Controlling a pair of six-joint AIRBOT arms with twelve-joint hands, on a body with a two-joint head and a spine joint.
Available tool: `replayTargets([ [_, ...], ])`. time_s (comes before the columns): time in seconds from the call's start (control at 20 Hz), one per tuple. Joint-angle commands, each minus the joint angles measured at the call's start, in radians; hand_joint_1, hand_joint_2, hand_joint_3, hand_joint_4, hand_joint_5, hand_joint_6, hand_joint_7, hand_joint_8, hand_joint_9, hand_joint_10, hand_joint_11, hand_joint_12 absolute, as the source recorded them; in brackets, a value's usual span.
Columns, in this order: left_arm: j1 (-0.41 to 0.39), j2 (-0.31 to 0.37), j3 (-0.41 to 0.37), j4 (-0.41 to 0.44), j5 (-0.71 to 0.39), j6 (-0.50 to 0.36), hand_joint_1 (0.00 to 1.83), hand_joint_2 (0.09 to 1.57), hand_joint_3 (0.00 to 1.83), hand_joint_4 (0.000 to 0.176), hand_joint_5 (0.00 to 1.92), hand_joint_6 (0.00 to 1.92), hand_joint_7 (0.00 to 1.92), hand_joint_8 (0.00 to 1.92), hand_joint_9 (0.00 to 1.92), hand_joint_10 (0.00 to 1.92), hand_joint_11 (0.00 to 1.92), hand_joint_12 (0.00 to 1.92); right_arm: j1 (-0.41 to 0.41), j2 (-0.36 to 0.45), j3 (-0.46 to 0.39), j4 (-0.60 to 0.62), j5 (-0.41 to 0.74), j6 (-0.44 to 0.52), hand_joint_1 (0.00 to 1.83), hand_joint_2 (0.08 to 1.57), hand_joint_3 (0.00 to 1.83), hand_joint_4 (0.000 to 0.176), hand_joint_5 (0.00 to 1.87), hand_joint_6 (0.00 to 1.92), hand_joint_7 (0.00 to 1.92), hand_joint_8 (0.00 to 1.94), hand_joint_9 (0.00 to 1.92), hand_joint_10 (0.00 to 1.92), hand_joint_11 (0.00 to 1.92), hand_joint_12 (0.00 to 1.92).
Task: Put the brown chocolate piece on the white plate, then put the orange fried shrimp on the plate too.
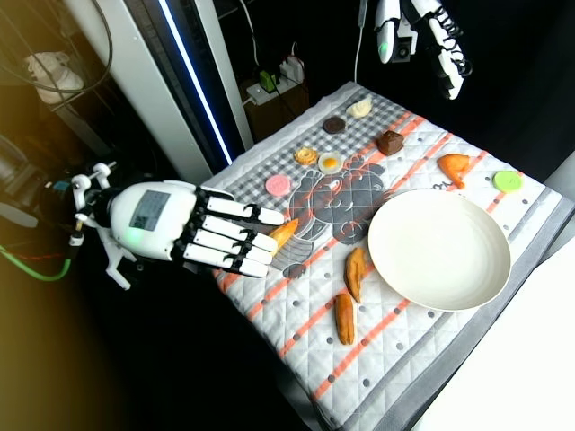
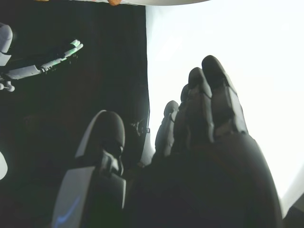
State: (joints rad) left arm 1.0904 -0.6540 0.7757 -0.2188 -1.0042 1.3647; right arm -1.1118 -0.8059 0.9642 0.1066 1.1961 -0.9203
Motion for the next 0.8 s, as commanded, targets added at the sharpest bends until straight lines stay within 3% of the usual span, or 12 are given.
replayTargets([
  [0.0,-0.009,0.004,-0.002,0.002,-0.121,-0.005,0.13,1.24,0.01,0.114,0.5,0.0,0.45,0.0,0.47,0.01,0.11,0.9,0.014,0.002,0.005,0.011,0.118,0.003,0.25,1.22,0.0,0.067,0.28,0.0,0.14,0.0,0.12,0.0,0.0,0.43],
  [0.15,-0.01,0.004,-0.001,0.001,-0.121,-0.005,0.15,1.24,0.0,0.121,0.49,0.0,0.44,0.0,0.46,0.0,0.09,0.9,0.014,0.001,0.005,0.011,0.118,0.004,0.27,1.23,0.0,0.051,0.3,0.0,0.16,0.01,0.13,0.0,0.0,0.44],
  [0.25,-0.012,0.003,0.002,0.001,-0.111,-0.004,0.33,1.19,0.0,0.136,0.46,0.0,0.4,0.0,0.43,0.0,0.07,0.9,0.014,0.0,0.005,0.011,0.118,0.004,0.27,1.23,0.0,0.048,0.3,0.01,0.16,0.0,0.13,0.0,0.0,0.44],
  [0.3,-0.015,-0.002,0.009,-0.002,-0.091,-0.004,0.52,1.07,0.0,0.148,0.45,0.0,0.38,0.0,0.41,0.0,0.04,0.91,0.014,0.0,0.005,0.011,0.118,0.004,0.27,1.23,0.0,0.046,0.3,0.0,0.17,0.0,0.13,0.0,0.0,0.47],
  [0.35,-0.02,-0.007,0.013,-0.01,-0.072,0.009,0.59,1.01,0.0,0.169,0.4,0.0,0.33,0.0,0.36,0.0,0.01,0.9,0.014,0.0,0.005,0.011,0.118,0.007,0.28,1.23,0.0,0.045,0.31,0.0,0.17,0.0,0.14,0.0,0.0,0.48],
  [0.5,-0.037,-0.019,0.012,-0.04,-0.031,0.09,0.77,0.78,0.0,0.176,0.25,0.0,0.23,0.0,0.26,0.0,0.0,0.78,0.014,0.0,0.005,0.01,0.118,0.009,0.3,1.24,0.0,0.02,0.31,0.0,0.19,0.0,0.14,0.0,0.0,0.46],
  [0.55,-0.045,-0.023,0.014,-0.046,-0.016,0.109,0.77,0.76,0.0,0.176,0.22,0.0,0.22,0.0,0.25,0.0,0.0,0.8,0.014,0.0,0.005,0.01,0.118,0.009,0.29,1.24,0.0,0.023,0.3,0.0,0.18,0.0,0.15,0.0,0.0,0.46],
  [0.65,-0.079,-0.042,0.016,-0.082,0.046,0.222,0.76,0.76,0.0,0.176,0.29,0.01,0.32,0.01,0.37,0.02,0.0,0.9,0.014,0.0,0.005,0.01,0.118,0.009,0.28,1.24,0.0,0.025,0.31,0.0,0.19,0.0,0.15,0.0,0.01,0.47],
  [0.75,-0.118,-0.074,0.009,-0.146,0.103,0.41,0.75,0.77,0.0,0.176,0.37,0.01,0.43,0.01,0.49,0.02,0.0,0.98,0.013,0.0,0.005,0.009,0.118,0.01,0.29,1.24,0.0,0.031,0.31,0.0,0.2,0.01,0.15,0.01,0.01,0.47],
])
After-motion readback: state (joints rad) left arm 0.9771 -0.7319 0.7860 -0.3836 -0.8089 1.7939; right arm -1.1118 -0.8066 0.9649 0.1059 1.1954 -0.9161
